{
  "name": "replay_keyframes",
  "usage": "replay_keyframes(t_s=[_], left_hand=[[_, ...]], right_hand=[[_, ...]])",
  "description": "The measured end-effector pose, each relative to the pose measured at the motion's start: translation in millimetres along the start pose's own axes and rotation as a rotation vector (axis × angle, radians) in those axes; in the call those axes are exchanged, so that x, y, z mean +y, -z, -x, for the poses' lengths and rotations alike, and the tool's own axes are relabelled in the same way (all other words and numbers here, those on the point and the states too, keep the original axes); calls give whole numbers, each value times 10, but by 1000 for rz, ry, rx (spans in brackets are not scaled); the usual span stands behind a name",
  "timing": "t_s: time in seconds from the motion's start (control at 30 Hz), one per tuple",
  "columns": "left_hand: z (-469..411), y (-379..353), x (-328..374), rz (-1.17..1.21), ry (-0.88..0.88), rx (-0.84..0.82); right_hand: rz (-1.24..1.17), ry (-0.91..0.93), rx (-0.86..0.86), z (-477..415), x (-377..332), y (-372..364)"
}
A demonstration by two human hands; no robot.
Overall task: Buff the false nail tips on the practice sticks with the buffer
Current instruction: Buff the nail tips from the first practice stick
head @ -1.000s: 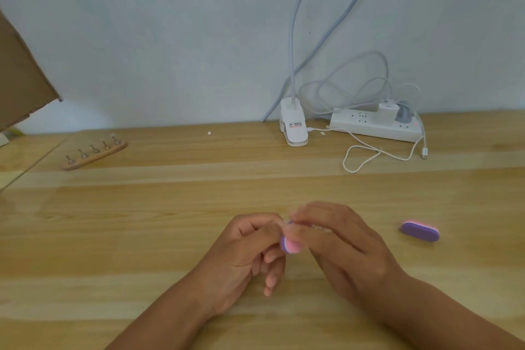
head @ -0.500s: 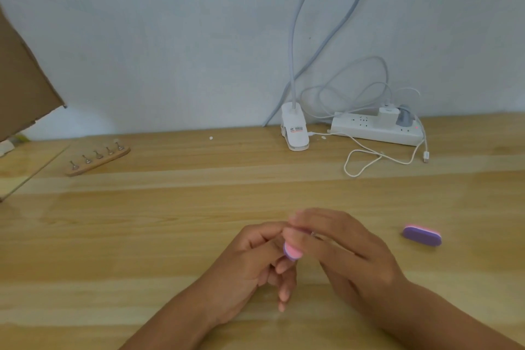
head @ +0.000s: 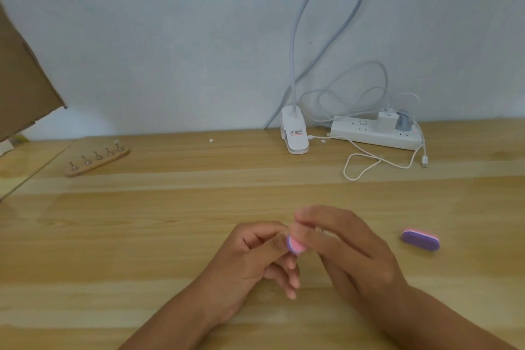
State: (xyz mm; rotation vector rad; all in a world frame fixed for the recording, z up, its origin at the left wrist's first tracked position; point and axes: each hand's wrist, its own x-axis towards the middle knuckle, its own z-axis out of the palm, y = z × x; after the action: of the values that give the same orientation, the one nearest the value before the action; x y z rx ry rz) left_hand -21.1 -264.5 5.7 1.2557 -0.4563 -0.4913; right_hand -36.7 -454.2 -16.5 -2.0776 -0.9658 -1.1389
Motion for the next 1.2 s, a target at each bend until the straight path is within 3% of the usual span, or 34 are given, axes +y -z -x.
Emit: replay_keyframes(t_s=[0.07,0.2,0.33,0.47,0.6,0.77,0.83,1.0,1.13,1.2], left_hand=[[-2,-6,3,-10,-12,2],[2,-2,-2,-9,-17,-3],[-11,-17,-18,-18,-37,-1],[-8,-8,-16,-14,-40,16],[-14,-19,-15,-16,-49,27],[1,-12,-5,-6,-74,61],[-3,-13,-9,-15,-114,83],[5,-8,-22,-58,-207,200],[1,-17,-31,-149,-223,232],[-2,-27,-37,-171,-232,244]], right_hand=[[4,59,-21,0,-24,-6],[7,-36,-8,-11,12,26],[8,85,-34,7,-54,11],[3,-83,-1,-24,11,26],[-10,45,-5,-1,-63,-5],[34,-279,52,-20,88,13],[18,-317,93,-37,78,16],[-17,-114,1,23,-27,-2],[17,-154,-23,-2,11,24],[-8,-83,-29,1,-51,8]])
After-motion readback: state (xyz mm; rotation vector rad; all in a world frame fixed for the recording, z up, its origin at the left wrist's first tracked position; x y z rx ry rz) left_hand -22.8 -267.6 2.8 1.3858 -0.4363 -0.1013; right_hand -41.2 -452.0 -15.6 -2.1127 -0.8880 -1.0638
